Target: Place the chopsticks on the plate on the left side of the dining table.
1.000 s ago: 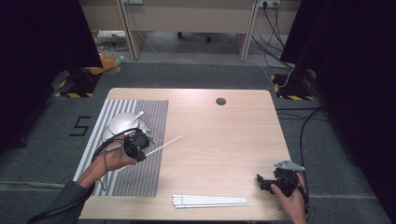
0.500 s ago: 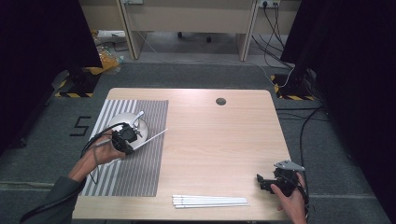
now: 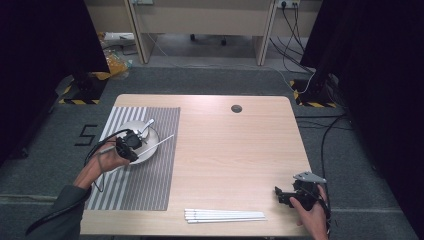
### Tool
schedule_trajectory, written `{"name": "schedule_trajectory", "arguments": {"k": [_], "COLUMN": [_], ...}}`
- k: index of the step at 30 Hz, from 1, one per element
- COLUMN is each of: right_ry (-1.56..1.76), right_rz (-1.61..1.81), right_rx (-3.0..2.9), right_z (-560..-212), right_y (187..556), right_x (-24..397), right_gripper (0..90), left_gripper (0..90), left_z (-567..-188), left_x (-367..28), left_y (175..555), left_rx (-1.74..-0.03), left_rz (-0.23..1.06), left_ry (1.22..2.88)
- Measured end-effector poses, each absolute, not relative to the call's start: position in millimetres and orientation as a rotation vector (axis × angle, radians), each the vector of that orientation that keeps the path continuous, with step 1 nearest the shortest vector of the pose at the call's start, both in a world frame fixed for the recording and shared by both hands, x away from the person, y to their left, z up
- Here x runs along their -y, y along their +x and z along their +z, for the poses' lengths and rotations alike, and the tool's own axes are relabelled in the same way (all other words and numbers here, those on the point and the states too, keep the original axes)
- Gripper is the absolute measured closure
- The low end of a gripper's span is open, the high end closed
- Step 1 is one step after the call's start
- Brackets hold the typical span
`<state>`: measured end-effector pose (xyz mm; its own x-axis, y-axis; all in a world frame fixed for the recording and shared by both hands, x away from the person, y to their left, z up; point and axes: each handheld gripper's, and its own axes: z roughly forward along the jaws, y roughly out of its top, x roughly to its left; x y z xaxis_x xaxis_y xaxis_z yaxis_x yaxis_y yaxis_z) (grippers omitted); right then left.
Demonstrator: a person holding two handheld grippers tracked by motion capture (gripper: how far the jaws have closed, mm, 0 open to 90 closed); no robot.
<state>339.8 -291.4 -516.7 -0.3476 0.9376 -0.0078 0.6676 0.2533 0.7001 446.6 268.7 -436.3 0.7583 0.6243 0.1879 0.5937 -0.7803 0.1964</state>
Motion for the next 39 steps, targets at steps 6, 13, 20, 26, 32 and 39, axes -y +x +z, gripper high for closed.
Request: {"name": "schedule_trajectory", "arguments": {"k": [6,13,20,26,32,39], "right_ry": [1.458,1.458,1.457,1.458,1.463,1.462], "right_rz": [0.853,0.853,0.852,0.852,0.854,0.853], "right_rx": [-2.105,-2.105,-2.106,-2.106,-2.104,-2.104], "right_z": [-517,-517,-517,-517,-517,-517], "right_y": [340,340,340,340,340,340], "right_x": [291,291,291,291,291,291], "right_gripper": [0.2,0.3,0.2,0.2,0.2,0.2], "left_gripper": [84.3,84.3,84.1,74.8,75.3,78.9], "left_z": [-438,-444,-447,-447,-446,-447], "left_x": [-271,-271,-274,-282,-290,-302], "left_y": [451,454,458,457,454,456], "left_rx": [-0.989,-0.977,-0.965,-0.971,-0.972,-0.999], "left_rz": [0.388,0.375,0.389,0.424,0.442,0.456], "left_ry": [2.832,2.866,2.865,2.861,2.9,2.922]}}
